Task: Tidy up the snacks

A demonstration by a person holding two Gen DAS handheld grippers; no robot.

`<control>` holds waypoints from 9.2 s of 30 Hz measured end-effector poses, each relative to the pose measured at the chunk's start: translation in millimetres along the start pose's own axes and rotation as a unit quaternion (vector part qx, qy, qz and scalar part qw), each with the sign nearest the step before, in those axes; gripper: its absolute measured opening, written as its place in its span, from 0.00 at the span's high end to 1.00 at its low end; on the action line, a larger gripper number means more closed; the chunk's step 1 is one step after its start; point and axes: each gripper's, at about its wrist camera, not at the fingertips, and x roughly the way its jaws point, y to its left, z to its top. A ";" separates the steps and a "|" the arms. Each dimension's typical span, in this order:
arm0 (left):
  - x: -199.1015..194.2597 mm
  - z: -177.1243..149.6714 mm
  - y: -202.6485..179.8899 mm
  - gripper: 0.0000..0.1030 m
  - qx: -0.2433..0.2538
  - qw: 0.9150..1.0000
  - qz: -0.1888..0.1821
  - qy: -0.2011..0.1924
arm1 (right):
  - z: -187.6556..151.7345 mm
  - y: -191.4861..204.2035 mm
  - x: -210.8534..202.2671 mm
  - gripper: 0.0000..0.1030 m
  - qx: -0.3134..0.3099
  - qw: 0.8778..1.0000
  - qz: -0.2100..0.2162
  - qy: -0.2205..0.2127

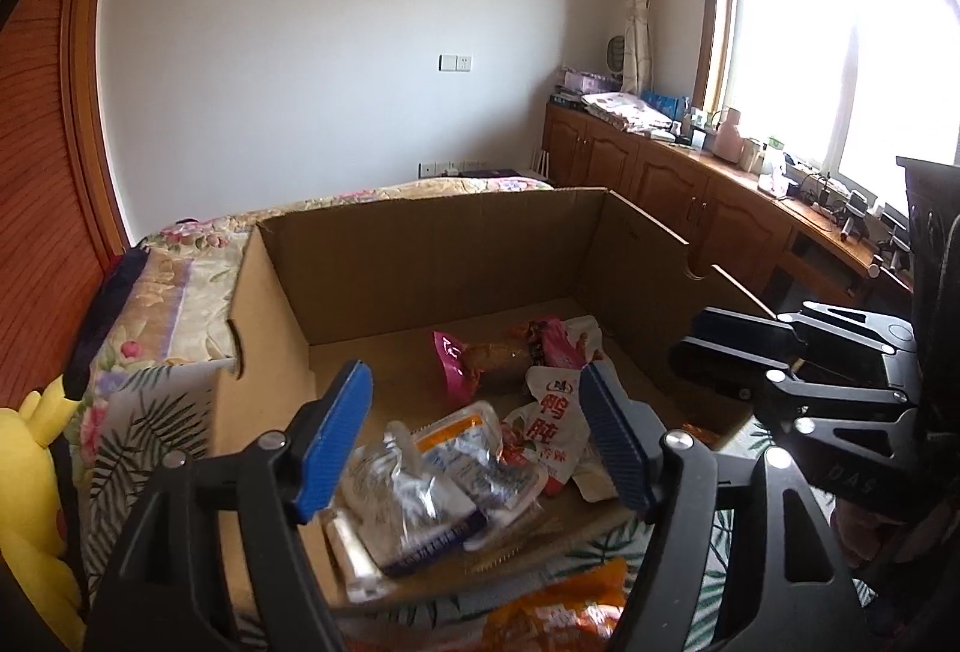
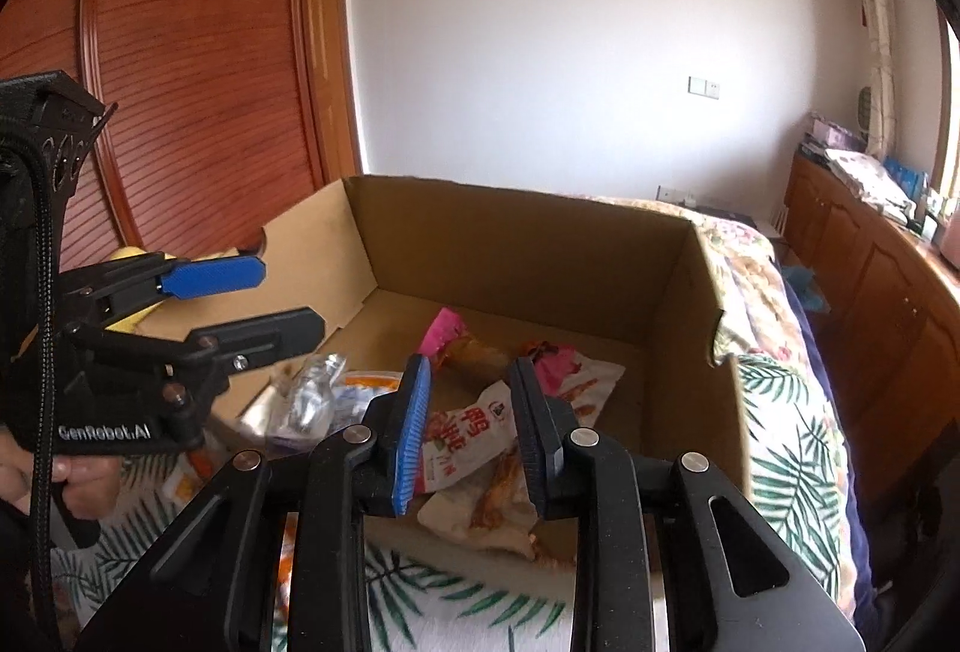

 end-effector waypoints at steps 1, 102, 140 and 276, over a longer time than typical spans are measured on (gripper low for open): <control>-5.7 -1.8 -0.1 0.30 0.002 1.000 0.001 -0.002 | -1.4 0.4 -5.2 0.73 0.001 1.000 0.001 -0.003; -2.4 -125.4 -24.7 0.43 -0.034 0.991 0.007 0.126 | -145.0 -19.5 -75.4 0.69 0.041 0.996 -0.062 0.051; -51.1 -104.4 -40.3 0.79 -0.009 0.997 0.009 0.071 | -120.5 -15.4 -124.0 0.69 0.038 0.998 -0.057 -0.007; -185.7 -85.8 -78.3 0.20 0.018 0.994 0.069 -0.084 | -65.2 52.7 -185.1 0.09 0.032 0.992 -0.069 -0.102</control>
